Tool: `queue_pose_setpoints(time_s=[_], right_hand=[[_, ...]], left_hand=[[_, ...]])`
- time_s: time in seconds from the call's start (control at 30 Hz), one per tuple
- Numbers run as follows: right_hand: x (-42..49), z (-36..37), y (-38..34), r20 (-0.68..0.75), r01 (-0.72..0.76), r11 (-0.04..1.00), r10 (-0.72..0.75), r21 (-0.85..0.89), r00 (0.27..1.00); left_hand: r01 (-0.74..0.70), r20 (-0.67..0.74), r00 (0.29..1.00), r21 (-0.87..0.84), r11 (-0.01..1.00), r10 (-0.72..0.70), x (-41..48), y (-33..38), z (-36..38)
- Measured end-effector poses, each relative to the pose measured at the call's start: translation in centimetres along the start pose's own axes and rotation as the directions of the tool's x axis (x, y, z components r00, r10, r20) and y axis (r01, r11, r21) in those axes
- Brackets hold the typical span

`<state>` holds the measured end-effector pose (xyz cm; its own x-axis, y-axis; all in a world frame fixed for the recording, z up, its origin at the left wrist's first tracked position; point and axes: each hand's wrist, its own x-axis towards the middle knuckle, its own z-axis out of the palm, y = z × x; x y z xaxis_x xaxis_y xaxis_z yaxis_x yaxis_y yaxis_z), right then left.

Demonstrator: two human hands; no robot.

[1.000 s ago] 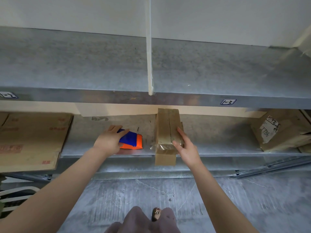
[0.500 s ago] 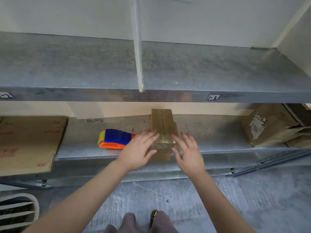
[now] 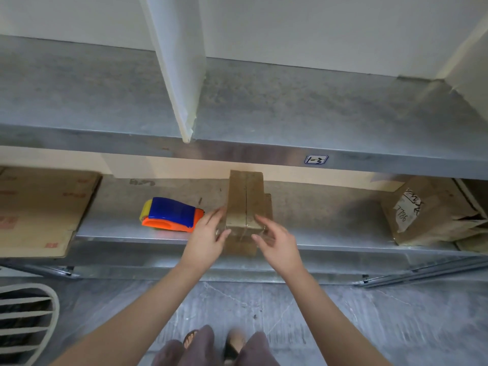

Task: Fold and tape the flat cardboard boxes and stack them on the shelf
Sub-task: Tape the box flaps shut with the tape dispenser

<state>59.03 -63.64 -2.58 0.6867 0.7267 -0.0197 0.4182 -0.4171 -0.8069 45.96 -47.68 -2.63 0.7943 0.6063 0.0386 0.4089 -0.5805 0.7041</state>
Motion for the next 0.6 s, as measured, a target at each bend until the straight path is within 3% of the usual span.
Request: queue_pose_setpoints(time_s=[0.17, 0.3, 0.5, 0.6], right_hand=[[0.6, 0.3, 0.5, 0.034, -0.171, 0.957, 0.167, 0.234, 0.985], [0.1, 1.1, 0.7, 0.033, -0.157, 0.945, 0.154, 0.288, 0.988], [-0.1, -0.1, 1.1, 0.097, -0.151, 0.897, 0.121, 0.416, 0.988], [0.5, -1.4, 0.8, 0.096, -0.137, 0.937, 0.111, 0.322, 0.989]], left_hand=[[0.22, 0.143, 0.971, -0.23, 0.948, -0.19, -1.0, 0.7, 1.6], [0.282, 0.308, 0.938, -0.421, 0.862, -0.156, -1.5, 0.9, 2.8], [0.315, 0.384, 0.906, -0.329, 0.89, -0.179, -0.5, -0.1, 1.4], [0.202, 0.282, 0.947, -0.161, 0.966, -0.151, 1.0, 0.1, 0.2]])
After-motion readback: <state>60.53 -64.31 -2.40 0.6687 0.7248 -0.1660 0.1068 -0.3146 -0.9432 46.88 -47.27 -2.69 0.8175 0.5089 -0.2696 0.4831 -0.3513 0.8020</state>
